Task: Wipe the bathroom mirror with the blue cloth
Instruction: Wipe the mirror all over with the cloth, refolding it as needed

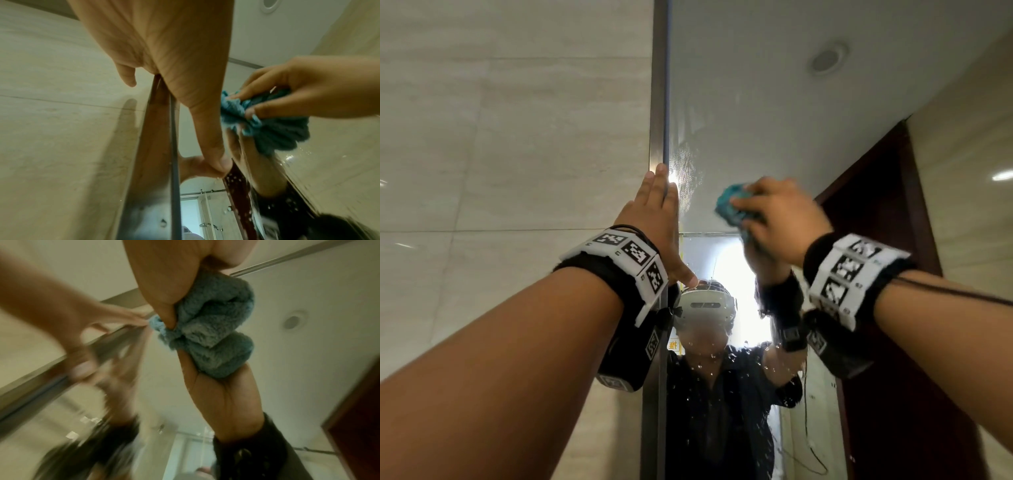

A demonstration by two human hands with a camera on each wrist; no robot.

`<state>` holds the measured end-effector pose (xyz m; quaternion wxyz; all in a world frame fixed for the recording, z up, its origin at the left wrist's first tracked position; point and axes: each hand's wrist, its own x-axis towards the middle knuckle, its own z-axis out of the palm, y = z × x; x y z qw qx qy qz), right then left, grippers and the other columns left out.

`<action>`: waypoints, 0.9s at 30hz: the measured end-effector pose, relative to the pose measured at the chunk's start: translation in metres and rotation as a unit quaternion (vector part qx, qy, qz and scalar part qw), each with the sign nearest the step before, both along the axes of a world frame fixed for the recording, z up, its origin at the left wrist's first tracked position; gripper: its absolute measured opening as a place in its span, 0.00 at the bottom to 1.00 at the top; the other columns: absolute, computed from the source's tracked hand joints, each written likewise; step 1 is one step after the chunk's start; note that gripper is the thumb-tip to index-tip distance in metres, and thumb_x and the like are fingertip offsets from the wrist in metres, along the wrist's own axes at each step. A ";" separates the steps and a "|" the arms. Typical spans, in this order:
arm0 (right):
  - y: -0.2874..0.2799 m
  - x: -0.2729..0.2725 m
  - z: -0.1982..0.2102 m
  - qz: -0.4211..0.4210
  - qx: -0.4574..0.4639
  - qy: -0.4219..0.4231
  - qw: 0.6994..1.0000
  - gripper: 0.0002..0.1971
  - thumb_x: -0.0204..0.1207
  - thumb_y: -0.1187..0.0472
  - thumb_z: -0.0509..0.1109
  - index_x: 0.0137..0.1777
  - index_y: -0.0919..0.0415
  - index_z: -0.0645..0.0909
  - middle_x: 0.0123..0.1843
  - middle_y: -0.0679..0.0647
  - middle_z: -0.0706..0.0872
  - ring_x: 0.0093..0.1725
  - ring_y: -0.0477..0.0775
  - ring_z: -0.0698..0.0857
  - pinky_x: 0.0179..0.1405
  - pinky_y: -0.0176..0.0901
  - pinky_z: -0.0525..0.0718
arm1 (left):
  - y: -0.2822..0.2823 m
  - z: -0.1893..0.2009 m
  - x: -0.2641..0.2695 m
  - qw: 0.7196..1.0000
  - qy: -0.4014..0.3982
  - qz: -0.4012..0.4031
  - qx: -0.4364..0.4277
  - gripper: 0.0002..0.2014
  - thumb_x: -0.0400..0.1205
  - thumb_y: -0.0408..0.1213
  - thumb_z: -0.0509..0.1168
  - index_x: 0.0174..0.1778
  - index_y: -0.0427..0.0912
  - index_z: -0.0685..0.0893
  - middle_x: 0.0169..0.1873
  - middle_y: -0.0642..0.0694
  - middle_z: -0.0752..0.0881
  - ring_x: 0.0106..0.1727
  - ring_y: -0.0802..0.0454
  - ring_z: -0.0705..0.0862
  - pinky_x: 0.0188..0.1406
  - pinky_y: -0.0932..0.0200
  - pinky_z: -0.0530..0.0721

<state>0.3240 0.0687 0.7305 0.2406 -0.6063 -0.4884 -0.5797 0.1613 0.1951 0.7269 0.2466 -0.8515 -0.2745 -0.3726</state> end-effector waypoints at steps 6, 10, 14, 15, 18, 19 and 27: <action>0.000 -0.001 -0.005 0.013 0.052 0.065 0.996 0.17 0.73 0.59 0.71 0.62 0.45 0.84 0.62 0.51 0.80 0.60 0.61 0.76 0.56 0.41 0.68 | 0.001 0.000 -0.001 1.000 -0.003 -0.009 -0.004 0.74 0.56 0.70 0.75 0.81 0.38 0.32 0.79 0.43 0.25 0.81 0.45 0.30 0.82 0.46 0.49; 0.020 -0.029 -0.046 -0.001 -0.091 -0.044 0.995 0.17 0.75 0.57 0.70 0.64 0.43 0.82 0.61 0.46 0.80 0.54 0.54 0.74 0.48 0.40 0.67 | -0.002 -0.002 0.001 1.000 -0.010 0.000 -0.001 0.74 0.56 0.70 0.75 0.81 0.38 0.32 0.79 0.42 0.26 0.81 0.44 0.31 0.82 0.47 0.49; 0.002 -0.004 0.000 -0.015 0.008 0.029 0.999 0.16 0.75 0.57 0.69 0.61 0.42 0.83 0.57 0.48 0.79 0.56 0.56 0.76 0.53 0.41 0.72 | -0.002 0.000 0.000 1.000 -0.002 0.003 -0.004 0.74 0.56 0.70 0.75 0.81 0.37 0.33 0.79 0.41 0.26 0.81 0.44 0.30 0.82 0.47 0.49; -0.004 0.003 0.011 -0.011 0.048 0.064 0.997 0.16 0.75 0.57 0.68 0.62 0.43 0.83 0.58 0.50 0.79 0.58 0.59 0.77 0.56 0.44 0.74 | -0.002 0.000 0.000 1.000 -0.001 0.002 -0.006 0.75 0.55 0.70 0.75 0.81 0.37 0.33 0.79 0.42 0.25 0.81 0.44 0.30 0.82 0.47 0.49; 0.000 0.002 0.012 -0.031 0.081 0.088 0.992 0.15 0.80 0.53 0.62 0.65 0.47 0.81 0.64 0.54 0.78 0.60 0.63 0.76 0.60 0.47 0.74 | -0.003 0.001 0.000 1.000 0.001 0.007 -0.006 0.75 0.55 0.70 0.75 0.81 0.37 0.32 0.79 0.42 0.25 0.81 0.44 0.29 0.82 0.47 0.48; 0.006 -0.006 0.002 -0.031 0.064 0.070 0.995 0.16 0.81 0.52 0.60 0.66 0.47 0.81 0.66 0.53 0.78 0.59 0.63 0.75 0.60 0.47 0.73 | -0.003 0.001 0.001 1.000 0.001 0.009 -0.005 0.74 0.56 0.70 0.75 0.81 0.37 0.32 0.79 0.42 0.25 0.81 0.44 0.29 0.82 0.48 0.48; 0.014 -0.010 0.005 -0.005 0.022 0.012 1.000 0.18 0.76 0.58 0.66 0.65 0.44 0.80 0.60 0.50 0.79 0.58 0.59 0.75 0.53 0.43 0.71 | -0.001 0.001 0.001 1.000 -0.006 0.001 -0.004 0.75 0.55 0.69 0.76 0.81 0.37 0.33 0.79 0.41 0.26 0.81 0.44 0.31 0.82 0.47 0.49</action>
